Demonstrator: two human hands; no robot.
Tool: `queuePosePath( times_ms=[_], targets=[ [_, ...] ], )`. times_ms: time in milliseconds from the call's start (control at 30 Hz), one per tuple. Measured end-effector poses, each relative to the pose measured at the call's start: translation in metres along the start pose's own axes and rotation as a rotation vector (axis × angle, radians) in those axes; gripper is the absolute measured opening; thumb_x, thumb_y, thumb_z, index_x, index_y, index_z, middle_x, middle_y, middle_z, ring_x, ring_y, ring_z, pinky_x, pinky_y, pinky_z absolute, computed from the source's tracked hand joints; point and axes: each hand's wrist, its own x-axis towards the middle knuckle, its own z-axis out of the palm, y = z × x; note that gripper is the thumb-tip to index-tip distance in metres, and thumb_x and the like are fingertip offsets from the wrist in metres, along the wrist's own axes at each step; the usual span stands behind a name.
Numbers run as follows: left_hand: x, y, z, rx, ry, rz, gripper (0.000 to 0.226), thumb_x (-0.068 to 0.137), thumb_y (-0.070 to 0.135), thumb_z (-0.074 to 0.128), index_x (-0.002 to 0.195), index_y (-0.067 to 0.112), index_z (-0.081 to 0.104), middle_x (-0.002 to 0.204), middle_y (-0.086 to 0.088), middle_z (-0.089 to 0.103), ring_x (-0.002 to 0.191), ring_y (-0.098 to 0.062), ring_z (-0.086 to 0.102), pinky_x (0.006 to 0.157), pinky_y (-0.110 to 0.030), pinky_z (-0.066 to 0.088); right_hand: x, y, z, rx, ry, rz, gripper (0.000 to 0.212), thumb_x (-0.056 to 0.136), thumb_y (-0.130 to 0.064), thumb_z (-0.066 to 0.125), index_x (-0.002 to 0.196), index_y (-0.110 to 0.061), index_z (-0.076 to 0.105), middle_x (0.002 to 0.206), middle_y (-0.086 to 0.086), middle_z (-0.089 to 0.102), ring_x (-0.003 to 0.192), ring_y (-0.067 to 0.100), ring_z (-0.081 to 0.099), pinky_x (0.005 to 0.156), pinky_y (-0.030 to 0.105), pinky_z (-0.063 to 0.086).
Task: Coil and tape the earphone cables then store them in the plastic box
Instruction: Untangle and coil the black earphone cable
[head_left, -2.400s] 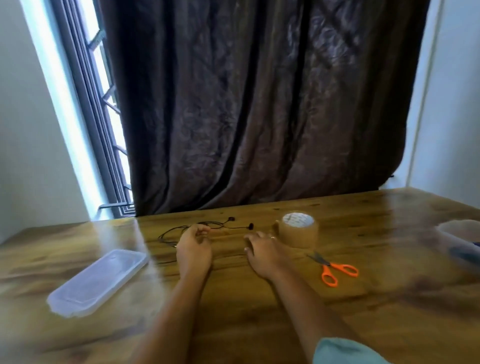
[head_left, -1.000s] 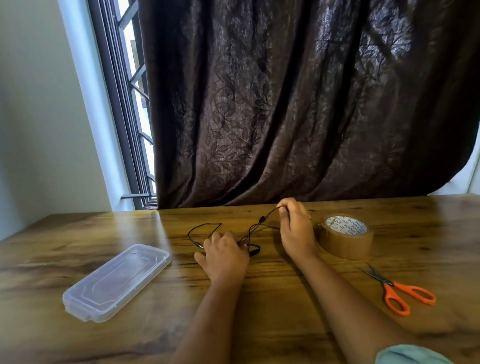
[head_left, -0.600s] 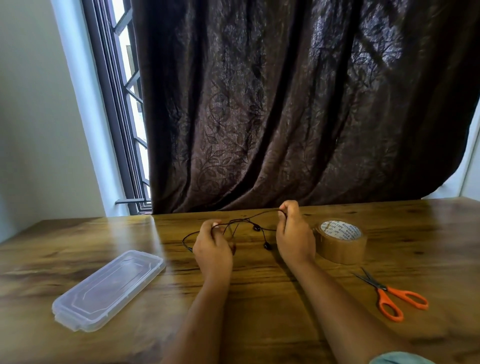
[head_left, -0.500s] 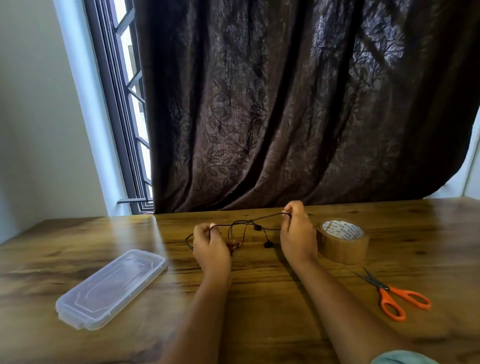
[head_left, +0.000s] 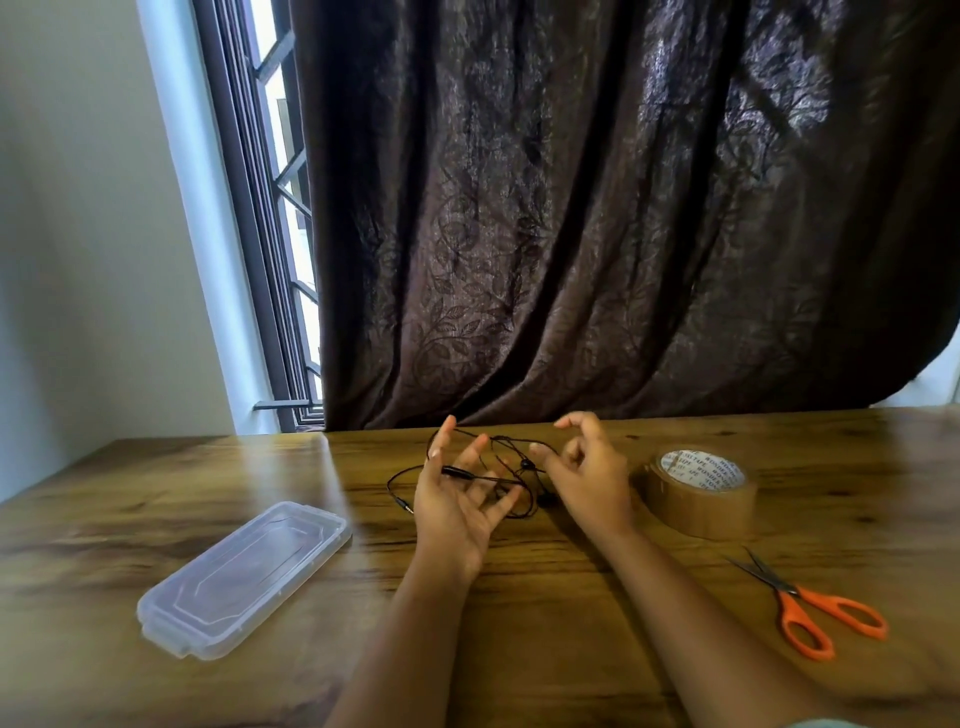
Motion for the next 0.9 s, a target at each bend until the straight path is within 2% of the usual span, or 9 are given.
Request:
queuePosePath(
  times_ms=[100,200,300,400,533,667,767,833,900],
  targets=[
    [0.002,-0.002,0.002,-0.009,-0.017,-0.003,0.03,0.1,0.039,0.037,0.122,0.046,0.057,0.129,-0.009,0.056,0.118,-0.036,0.055,0.086,-0.055,0.051,-0.007,-0.01,0.004,0.04,-0.092,-0.154,0.026,0.089,-0.023,0.064,0.113,-0.023,0.055,0.074,-0.007,0.061,0.061,0.003,0.055,0.053,0.021,0.045],
    [0.001,-0.003,0.003,0.0,-0.03,0.013,0.032,0.101,0.038,0.036,0.125,0.044,0.056,0.132,-0.011,0.048,0.11,-0.028,0.055,0.089,-0.057,0.05,-0.01,-0.015,0.009,-0.15,-0.093,-0.346,0.033,0.087,-0.041,0.06,0.116,-0.026,0.06,0.114,-0.009,0.052,0.099,-0.002,0.049,0.076,0.01,0.041],
    [0.004,-0.003,0.0,0.015,-0.041,0.028,0.034,0.101,0.039,0.035,0.128,0.044,0.054,0.137,-0.012,0.044,0.107,-0.026,0.055,0.095,-0.057,0.047,-0.01,-0.013,0.009,-0.504,-0.253,-0.49,0.033,0.085,-0.054,0.052,0.108,-0.035,0.065,0.127,-0.011,0.047,0.118,0.011,0.037,0.094,0.03,0.04],
    [0.003,-0.004,0.001,0.052,-0.039,0.032,0.035,0.101,0.042,0.033,0.129,0.044,0.053,0.136,-0.007,0.045,0.114,-0.028,0.055,0.081,-0.045,0.056,-0.013,-0.014,0.014,-0.616,-0.331,-0.497,0.026,0.092,-0.045,0.048,0.103,-0.033,0.068,0.112,-0.013,0.054,0.109,0.012,0.041,0.093,0.042,0.034],
    [0.004,-0.006,0.0,0.23,0.144,0.19,0.033,0.101,0.041,0.032,0.123,0.044,0.056,0.13,-0.004,0.048,0.115,-0.028,0.051,0.076,-0.043,0.056,-0.004,-0.009,0.01,-0.708,0.016,-0.483,0.028,0.091,-0.045,0.045,0.086,-0.03,0.068,0.088,-0.008,0.056,0.085,0.016,0.053,0.071,0.036,0.04],
    [0.01,0.001,-0.003,0.268,0.283,0.376,0.039,0.103,0.035,0.026,0.138,0.052,0.034,0.151,0.002,0.025,0.133,-0.026,0.035,0.086,-0.043,0.051,-0.004,-0.006,0.002,-0.868,0.098,-0.417,0.012,0.084,-0.031,0.066,0.079,-0.02,0.068,0.078,-0.002,0.062,0.061,0.017,0.06,0.058,0.032,0.044],
    [0.009,0.005,-0.003,0.416,0.41,0.589,0.045,0.104,0.032,0.024,0.146,0.048,0.018,0.16,0.006,-0.003,0.146,-0.02,0.008,0.111,-0.039,0.023,-0.005,-0.012,0.001,-0.819,0.115,-0.26,0.015,0.092,-0.029,0.054,0.09,-0.019,0.064,0.074,-0.004,0.063,0.055,0.014,0.057,0.051,0.025,0.039],
    [0.006,0.005,-0.001,0.546,0.5,0.671,0.046,0.104,0.031,0.025,0.148,0.043,0.017,0.16,0.005,-0.007,0.146,-0.018,-0.001,0.113,-0.035,0.01,-0.002,-0.012,-0.001,-0.707,0.13,-0.067,0.019,0.098,-0.03,0.041,0.102,-0.02,0.057,0.07,-0.005,0.059,0.057,0.014,0.053,0.046,0.024,0.032],
    [0.006,0.004,-0.001,0.63,0.549,0.655,0.046,0.104,0.032,0.027,0.148,0.04,0.02,0.161,0.004,-0.002,0.146,-0.02,-0.002,0.114,-0.039,0.006,0.0,-0.008,-0.001,-0.436,0.158,0.066,0.023,0.1,-0.027,0.039,0.11,-0.018,0.057,0.067,-0.004,0.058,0.056,0.014,0.053,0.045,0.025,0.033]
  ],
)
